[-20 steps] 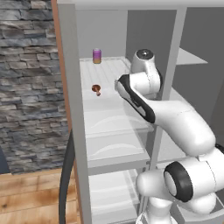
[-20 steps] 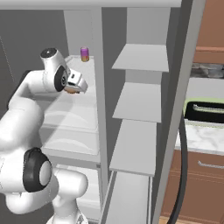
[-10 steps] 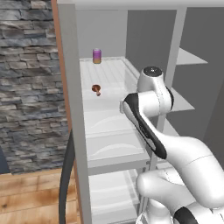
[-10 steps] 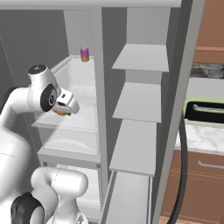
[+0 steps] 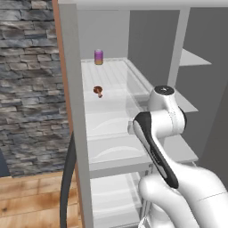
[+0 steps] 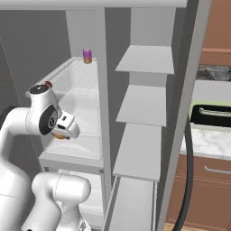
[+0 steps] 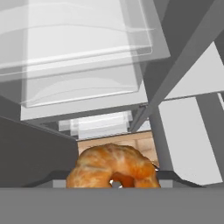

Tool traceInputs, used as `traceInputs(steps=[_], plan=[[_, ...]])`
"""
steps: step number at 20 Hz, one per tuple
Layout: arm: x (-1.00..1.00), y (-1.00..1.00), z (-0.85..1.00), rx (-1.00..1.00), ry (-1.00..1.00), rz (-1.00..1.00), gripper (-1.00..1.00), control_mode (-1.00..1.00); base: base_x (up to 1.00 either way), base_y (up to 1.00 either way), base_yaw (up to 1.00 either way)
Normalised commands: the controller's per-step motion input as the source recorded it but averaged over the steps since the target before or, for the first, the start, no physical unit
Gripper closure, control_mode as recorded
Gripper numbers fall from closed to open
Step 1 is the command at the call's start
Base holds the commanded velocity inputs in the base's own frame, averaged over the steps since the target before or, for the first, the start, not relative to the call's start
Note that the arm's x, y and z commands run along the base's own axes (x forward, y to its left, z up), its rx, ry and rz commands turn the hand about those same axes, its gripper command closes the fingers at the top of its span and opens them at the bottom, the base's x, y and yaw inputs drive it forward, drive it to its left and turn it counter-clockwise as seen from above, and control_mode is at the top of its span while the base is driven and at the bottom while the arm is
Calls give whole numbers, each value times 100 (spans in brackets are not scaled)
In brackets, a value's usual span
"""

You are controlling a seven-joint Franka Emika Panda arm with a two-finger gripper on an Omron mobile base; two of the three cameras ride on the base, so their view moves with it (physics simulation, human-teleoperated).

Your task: Take the tangerine and mushroom from the fridge shelf and place them in the freezer drawer to begin freezing them.

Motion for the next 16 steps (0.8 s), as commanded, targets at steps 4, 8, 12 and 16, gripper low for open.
traceInputs(steps=[4,8,12,16], plan=[[-10,0,0,0,0,0,100,-100,0,0,0],[-20,0,0,0,0,0,100,-100,0,0,0],[-2,0,0,0,0,0,100,-100,0,0,0],[0,0,0,0,0,0,100,100,-11,1,-5]])
